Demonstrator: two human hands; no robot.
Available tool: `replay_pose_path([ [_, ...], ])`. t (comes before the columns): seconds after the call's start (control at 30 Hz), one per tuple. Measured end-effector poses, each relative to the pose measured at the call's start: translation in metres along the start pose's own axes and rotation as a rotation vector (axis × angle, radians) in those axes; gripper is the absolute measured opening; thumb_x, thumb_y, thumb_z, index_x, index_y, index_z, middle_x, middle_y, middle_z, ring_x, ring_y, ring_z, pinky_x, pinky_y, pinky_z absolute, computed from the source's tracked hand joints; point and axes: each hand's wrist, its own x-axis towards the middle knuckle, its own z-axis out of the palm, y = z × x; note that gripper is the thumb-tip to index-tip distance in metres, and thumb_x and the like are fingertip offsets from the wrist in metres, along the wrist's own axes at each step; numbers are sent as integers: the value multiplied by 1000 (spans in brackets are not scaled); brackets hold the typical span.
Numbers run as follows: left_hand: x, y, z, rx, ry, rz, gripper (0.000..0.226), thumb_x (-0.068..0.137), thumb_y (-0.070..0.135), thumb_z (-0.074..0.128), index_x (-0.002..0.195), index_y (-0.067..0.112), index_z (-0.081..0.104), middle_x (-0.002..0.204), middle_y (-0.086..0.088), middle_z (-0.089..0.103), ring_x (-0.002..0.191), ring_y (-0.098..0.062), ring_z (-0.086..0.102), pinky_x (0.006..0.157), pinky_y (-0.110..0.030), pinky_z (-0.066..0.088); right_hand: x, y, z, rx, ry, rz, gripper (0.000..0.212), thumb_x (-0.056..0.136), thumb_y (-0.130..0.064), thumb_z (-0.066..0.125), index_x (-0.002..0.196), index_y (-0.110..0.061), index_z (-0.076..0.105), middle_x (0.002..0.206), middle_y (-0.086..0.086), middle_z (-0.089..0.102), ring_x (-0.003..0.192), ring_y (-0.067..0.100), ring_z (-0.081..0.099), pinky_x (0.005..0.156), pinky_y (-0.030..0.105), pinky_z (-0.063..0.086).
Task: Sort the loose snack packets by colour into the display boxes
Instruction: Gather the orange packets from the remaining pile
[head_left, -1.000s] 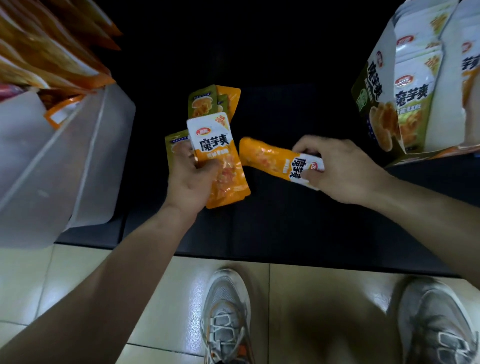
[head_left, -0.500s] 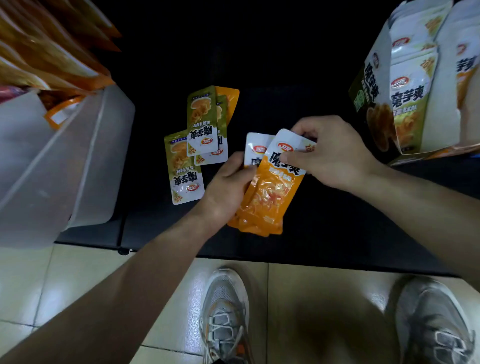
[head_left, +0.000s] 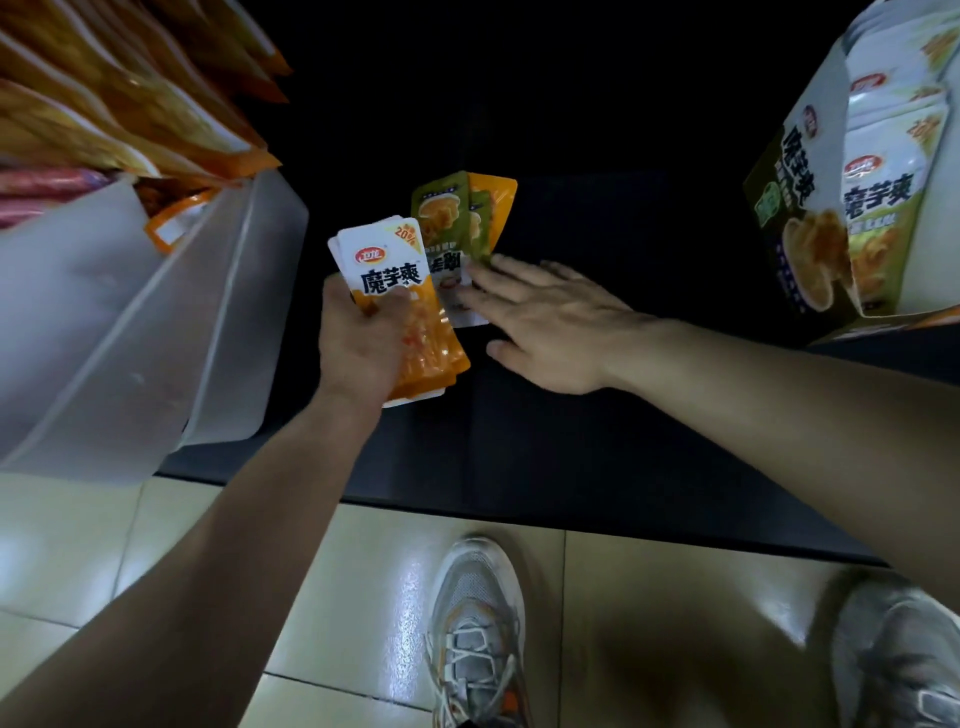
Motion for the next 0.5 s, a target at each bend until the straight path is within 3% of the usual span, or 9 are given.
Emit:
replay_pose_path([
  [0.1,8,1,-2,-19,27,11,33,93,25,63,124,17,53,104,10,65,93,-7,64,74,-28,52,4,-8,10,-127,-44,-75,64,103,-49,31,160,-28,8,168,-8,-1,155,17,-6,124,46,0],
  [0.17,11,4,-2,-15,11,71,34,94,23,64,125,15,53,99,14,63,89,1,62,71,-22,50,-1,-16,16,-123,-31,-139,60,101,-50,38,156,-31,27,165,-8,21,153,19,12,124,44,10],
  [0.27,12,0,-1,15,-128,92,34,94,22,65,125,14,54,101,9,67,90,-4,66,74,-23,55,-7,-22,12,15,124,-188,28,98,-40,45,117,-29,63,124,-8,59,122,18,47,107,39,38],
  [0.33,8,-7,1,92,-242,84,35,92,24,66,125,17,55,106,4,70,94,-11,69,78,-32,58,-3,-15,3,73,300,-123,20,97,-32,46,103,-23,63,113,-3,57,109,21,51,95,40,44],
  [0.37,5,-11,0,133,-284,91,36,91,24,67,125,19,56,106,4,70,93,-11,69,75,-31,58,2,-8,-3,60,348,-75,22,96,-30,47,111,-22,61,121,0,54,113,23,50,97,42,44],
  [0.43,1,-15,-2,166,-335,106,33,92,22,66,123,19,57,104,3,70,85,-7,68,63,-24,55,14,7,-12,-8,241,8,47,98,-31,47,144,-24,43,156,2,32,141,23,32,114,45,31],
  [0.5,-2,-17,-6,119,-337,73,27,93,17,66,118,18,57,98,5,68,72,0,67,54,-18,52,26,15,-16,-68,51,33,66,101,-34,41,160,-26,11,169,-5,0,154,14,3,124,42,8],
])
